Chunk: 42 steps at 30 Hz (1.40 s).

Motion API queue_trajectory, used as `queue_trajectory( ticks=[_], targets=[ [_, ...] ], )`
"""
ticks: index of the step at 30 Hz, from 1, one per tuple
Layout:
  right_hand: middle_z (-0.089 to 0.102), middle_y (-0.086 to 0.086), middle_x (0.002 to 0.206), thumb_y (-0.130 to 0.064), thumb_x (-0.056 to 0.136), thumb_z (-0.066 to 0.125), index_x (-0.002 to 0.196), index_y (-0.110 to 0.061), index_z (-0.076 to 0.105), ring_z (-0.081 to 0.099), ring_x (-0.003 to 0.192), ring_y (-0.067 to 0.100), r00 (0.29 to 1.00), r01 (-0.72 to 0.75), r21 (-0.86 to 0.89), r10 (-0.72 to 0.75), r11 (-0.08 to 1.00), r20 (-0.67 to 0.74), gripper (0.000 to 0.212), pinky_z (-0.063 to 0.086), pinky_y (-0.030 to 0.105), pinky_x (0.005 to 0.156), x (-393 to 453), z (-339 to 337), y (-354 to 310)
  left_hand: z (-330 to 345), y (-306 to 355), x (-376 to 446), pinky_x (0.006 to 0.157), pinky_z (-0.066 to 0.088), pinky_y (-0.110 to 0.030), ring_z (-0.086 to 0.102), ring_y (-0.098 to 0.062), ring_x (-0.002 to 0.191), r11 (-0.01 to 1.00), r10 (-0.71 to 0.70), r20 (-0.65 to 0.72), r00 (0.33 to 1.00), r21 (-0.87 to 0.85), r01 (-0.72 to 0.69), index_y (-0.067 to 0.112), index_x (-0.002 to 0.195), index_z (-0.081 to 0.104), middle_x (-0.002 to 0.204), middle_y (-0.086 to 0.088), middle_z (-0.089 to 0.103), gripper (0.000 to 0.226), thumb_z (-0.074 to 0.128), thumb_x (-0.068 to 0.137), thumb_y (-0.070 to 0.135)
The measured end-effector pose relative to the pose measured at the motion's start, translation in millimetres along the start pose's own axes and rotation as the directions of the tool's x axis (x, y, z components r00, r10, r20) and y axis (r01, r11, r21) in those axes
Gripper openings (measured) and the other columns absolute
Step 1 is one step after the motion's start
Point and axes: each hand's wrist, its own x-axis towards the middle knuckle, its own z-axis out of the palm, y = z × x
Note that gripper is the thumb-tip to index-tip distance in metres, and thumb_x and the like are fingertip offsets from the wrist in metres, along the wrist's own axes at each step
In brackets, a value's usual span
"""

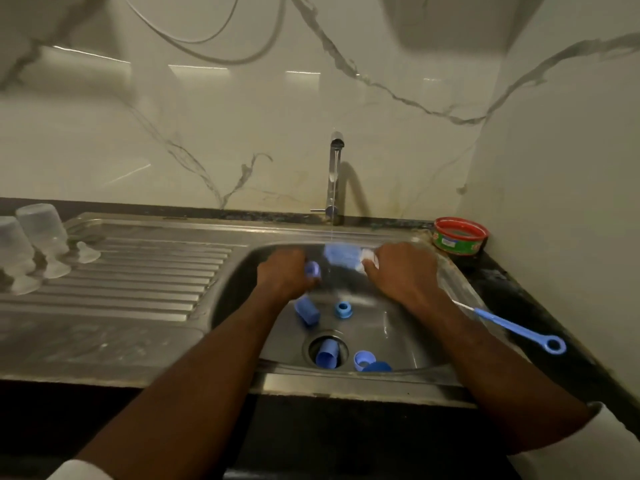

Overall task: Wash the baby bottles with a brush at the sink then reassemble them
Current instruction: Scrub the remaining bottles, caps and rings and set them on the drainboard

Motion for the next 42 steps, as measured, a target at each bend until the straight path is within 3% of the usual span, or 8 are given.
queue_trajectory(
  ticks=[2,5,8,12,15,28,33,42],
  targets=[
    [0.069,0.004,0.112,-0.054,0.099,0.05,0.117,-0.022,0.066,0.064,0.098,0.021,0.996,0.032,-0.006,-0.031,0.999,0.087,0.041,0.049,0.034,0.08,-5,2,-3,1,-4,-3,0.078,0.049,-0.031,0.062,-0.014,0.089,0.997,-0.052,0.122,0.991,0.054,0.046,0.024,0.104,0.068,0.103,0.001,0.068,0.031,0.076,0.084,0.047],
    [0.07,0.003,0.106,-0.055,0.1,0.047,0.115,-0.023,0.067,0.061,0.087,0.018,1.0,0.02,0.065,-0.019,0.998,-0.015,0.04,0.048,0.034,0.076,2,-1,-4,-2,-4,5,0.081,0.052,-0.032,0.06,-0.01,0.088,0.987,-0.027,-0.18,0.983,-0.158,-0.002,0.026,0.105,0.068,0.1,0.007,0.066,0.032,0.077,0.083,0.047],
    [0.07,0.004,0.105,-0.055,0.098,0.051,0.114,-0.021,0.068,0.063,0.089,0.019,0.999,0.009,0.061,-0.012,0.998,0.044,0.041,0.051,0.035,0.078,3,2,-4,3,-3,5,0.083,0.055,-0.033,0.063,-0.013,0.089,0.997,-0.025,0.057,0.998,-0.071,0.029,0.024,0.104,0.068,0.103,0.002,0.069,0.03,0.08,0.082,0.041],
    [0.069,0.003,0.102,-0.054,0.098,0.053,0.113,-0.022,0.068,0.063,0.088,0.019,0.999,-0.033,0.141,0.028,0.99,0.033,0.039,0.055,0.04,0.084,5,3,1,7,-4,12,0.081,0.056,-0.032,0.064,-0.01,0.086,0.982,-0.044,-0.083,0.996,-0.187,0.028,0.024,0.105,0.068,0.098,0.004,0.067,0.03,0.08,0.081,0.038],
    [0.068,0.002,0.103,-0.057,0.096,0.055,0.114,-0.021,0.066,0.063,0.09,0.019,0.993,-0.021,0.12,0.007,0.993,0.116,0.041,0.054,0.039,0.086,3,5,3,12,-5,9,0.081,0.056,-0.032,0.065,-0.013,0.089,0.996,-0.039,0.149,0.988,-0.074,0.05,0.022,0.106,0.068,0.102,0.0,0.069,0.036,0.083,0.079,0.038],
    [0.073,0.01,0.105,-0.055,0.101,0.044,0.104,-0.021,0.072,0.066,0.092,0.026,0.983,-0.07,0.319,0.011,0.945,0.182,0.044,0.053,0.044,0.089,4,-4,-3,-19,-1,-17,0.081,0.057,-0.034,0.069,-0.015,0.09,0.975,-0.104,-0.028,0.994,-0.203,0.096,0.027,0.104,0.073,0.096,0.005,0.072,0.044,0.067,0.082,0.065],
    [0.074,0.012,0.107,-0.049,0.101,0.053,0.108,-0.02,0.073,0.065,0.094,0.029,0.987,0.003,0.46,-0.076,0.888,0.14,0.036,0.042,0.034,0.075,-1,-29,-61,-86,-47,-38,0.086,0.049,-0.037,0.061,-0.022,0.112,0.991,-0.129,-0.123,0.984,-0.045,0.125,0.03,0.114,0.067,0.116,0.001,0.066,0.04,0.067,0.083,0.056],
    [0.071,0.013,0.112,-0.052,0.095,0.058,0.104,-0.015,0.07,0.065,0.107,0.034,0.942,0.172,0.605,-0.309,0.777,0.13,0.04,0.046,0.034,0.078,24,-48,-269,-193,-221,-99,0.078,0.05,-0.031,0.065,-0.022,0.104,0.862,-0.47,-0.109,0.876,0.156,0.482,0.026,0.11,0.068,0.111,0.0,0.067,0.038,0.069,0.082,0.052]
  ],
)
